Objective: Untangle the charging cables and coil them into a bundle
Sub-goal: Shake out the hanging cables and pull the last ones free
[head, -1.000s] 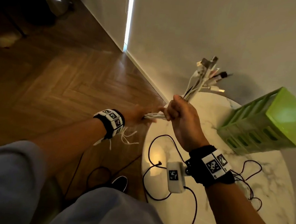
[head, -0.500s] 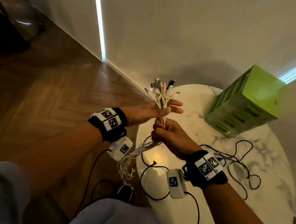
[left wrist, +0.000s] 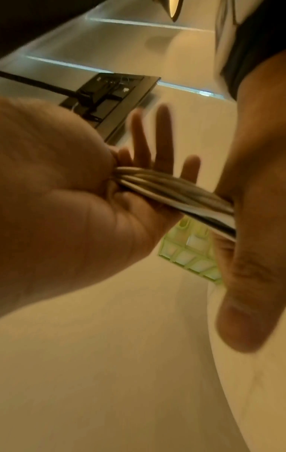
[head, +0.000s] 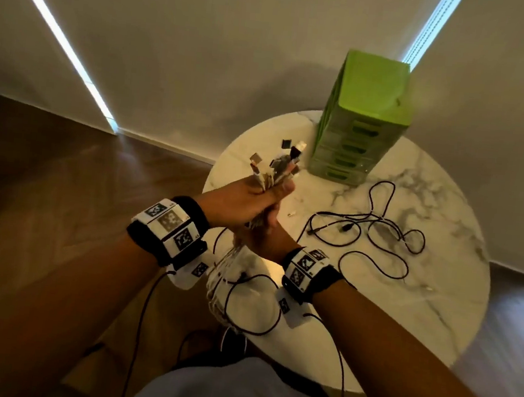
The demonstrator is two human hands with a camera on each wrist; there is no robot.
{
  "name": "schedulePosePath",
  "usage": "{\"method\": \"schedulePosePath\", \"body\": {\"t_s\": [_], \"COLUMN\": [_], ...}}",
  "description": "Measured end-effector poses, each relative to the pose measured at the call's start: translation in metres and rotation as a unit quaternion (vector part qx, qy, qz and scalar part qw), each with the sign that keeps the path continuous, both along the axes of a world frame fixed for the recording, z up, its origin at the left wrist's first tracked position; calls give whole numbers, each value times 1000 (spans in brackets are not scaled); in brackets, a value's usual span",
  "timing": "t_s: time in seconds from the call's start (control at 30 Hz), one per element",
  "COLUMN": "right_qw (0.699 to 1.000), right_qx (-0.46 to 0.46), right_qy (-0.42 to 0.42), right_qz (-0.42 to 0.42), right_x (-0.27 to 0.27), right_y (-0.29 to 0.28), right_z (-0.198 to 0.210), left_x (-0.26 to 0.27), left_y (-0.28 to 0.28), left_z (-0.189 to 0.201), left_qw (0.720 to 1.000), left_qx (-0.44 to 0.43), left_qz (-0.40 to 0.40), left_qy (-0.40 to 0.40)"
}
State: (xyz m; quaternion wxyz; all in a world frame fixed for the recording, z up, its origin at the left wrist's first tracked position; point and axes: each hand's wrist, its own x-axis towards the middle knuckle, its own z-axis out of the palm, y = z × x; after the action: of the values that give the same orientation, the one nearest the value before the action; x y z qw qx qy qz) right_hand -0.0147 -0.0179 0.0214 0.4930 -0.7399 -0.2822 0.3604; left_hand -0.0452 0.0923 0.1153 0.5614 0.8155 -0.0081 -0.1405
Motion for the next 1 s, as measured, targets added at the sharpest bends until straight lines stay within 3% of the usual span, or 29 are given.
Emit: {"method": "schedulePosePath", "body": {"t_s": [0.1, 0.23, 0.3, 0.4, 0.5, 0.57, 0.63, 0.73, 0.87, 0.93, 1.0], "right_qw": [987, 980, 984, 975, 913, 880, 870, 875, 905, 938, 966], "right_qx": [-114, -120, -132, -137, -242, -345, -396, -395, -359, -288, -183], "right_qy": [-105, -75, -72, -164, -263, -250, -220, -229, -221, -179, -130], "right_qz": [29, 138, 96, -65, -195, -211, -194, -159, -62, -67, -132], "right_x": [7, 29, 53, 94, 124, 134, 135, 132, 135, 138, 139], "right_y": [-4, -38, -71, -134, -192, -218, -231, -245, -257, -261, -261], "right_z": [-3, 3, -4, -20, -28, -30, -30, -28, -32, -28, -14], "left_x": [9, 24, 30, 38, 47, 54, 60, 69, 77, 79, 81], "left_y": [1, -4, -11, -30, -51, -66, -79, -93, -105, -112, -118], "left_z": [-16, -34, -41, -47, -49, -49, -50, -56, -66, -70, -75], "left_qw": [991, 973, 974, 979, 991, 990, 989, 986, 982, 977, 971], "left_qx": [-90, -172, -173, -136, -50, -49, -53, -58, -55, -65, -88], "left_qz": [100, 146, 140, 138, 120, 123, 129, 144, 167, 187, 200], "left_qy": [22, 50, 53, 57, 39, 41, 44, 56, 74, 83, 94]}}
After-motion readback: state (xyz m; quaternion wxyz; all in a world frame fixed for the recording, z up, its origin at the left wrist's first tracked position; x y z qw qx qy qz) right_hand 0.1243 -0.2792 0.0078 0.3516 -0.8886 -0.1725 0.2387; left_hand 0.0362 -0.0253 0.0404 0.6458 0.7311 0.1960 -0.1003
